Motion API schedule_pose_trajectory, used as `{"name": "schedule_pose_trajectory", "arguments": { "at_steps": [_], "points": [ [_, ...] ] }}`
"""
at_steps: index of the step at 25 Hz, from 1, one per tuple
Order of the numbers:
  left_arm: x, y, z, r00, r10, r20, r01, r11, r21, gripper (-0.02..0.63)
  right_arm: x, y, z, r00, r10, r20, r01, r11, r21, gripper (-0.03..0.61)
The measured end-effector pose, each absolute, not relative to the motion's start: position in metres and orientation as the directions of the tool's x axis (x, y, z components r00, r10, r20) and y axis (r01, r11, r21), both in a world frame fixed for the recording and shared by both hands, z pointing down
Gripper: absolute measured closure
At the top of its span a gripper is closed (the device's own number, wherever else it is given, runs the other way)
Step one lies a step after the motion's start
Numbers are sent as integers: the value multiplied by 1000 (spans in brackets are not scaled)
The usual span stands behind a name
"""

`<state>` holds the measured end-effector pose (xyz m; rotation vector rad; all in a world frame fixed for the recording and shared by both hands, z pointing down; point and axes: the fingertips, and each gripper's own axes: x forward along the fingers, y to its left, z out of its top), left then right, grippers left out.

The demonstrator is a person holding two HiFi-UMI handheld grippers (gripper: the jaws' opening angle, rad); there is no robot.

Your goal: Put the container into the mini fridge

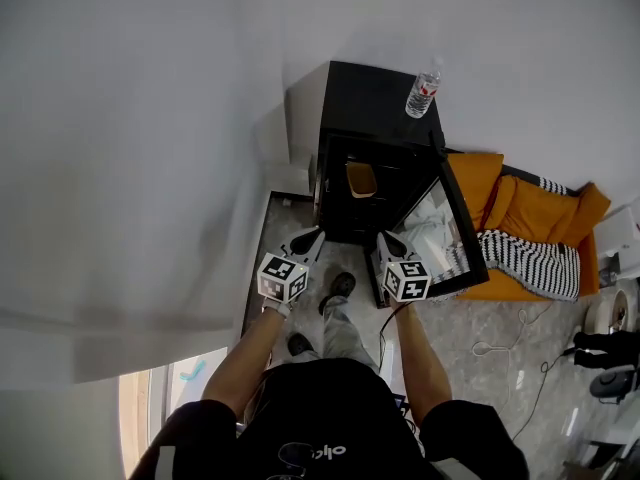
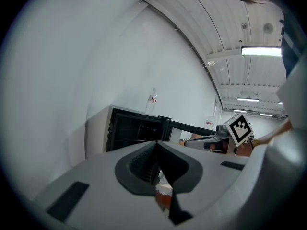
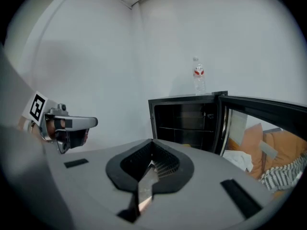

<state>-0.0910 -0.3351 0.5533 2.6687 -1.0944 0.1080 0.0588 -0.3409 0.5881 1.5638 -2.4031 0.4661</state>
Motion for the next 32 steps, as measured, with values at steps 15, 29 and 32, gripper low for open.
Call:
{"name": "schedule_pose_trajectory", "arguments": {
  "at_steps": [15, 29, 32],
  "points": [
    [-99, -331, 555, 698, -695, 172, -716, -670, 196, 607, 45, -322, 574, -463, -822, 331, -886, 443, -140, 571],
    [-105, -333, 554, 699, -693, 178, -715, -672, 192, 607, 34, -322, 572, -485, -813, 323, -874, 469, -131, 571],
    [-105, -332, 553, 700, -692, 178, -714, -673, 191, 607, 33, -322, 573, -486, -812, 323, -873, 470, -132, 571]
  ]
}}
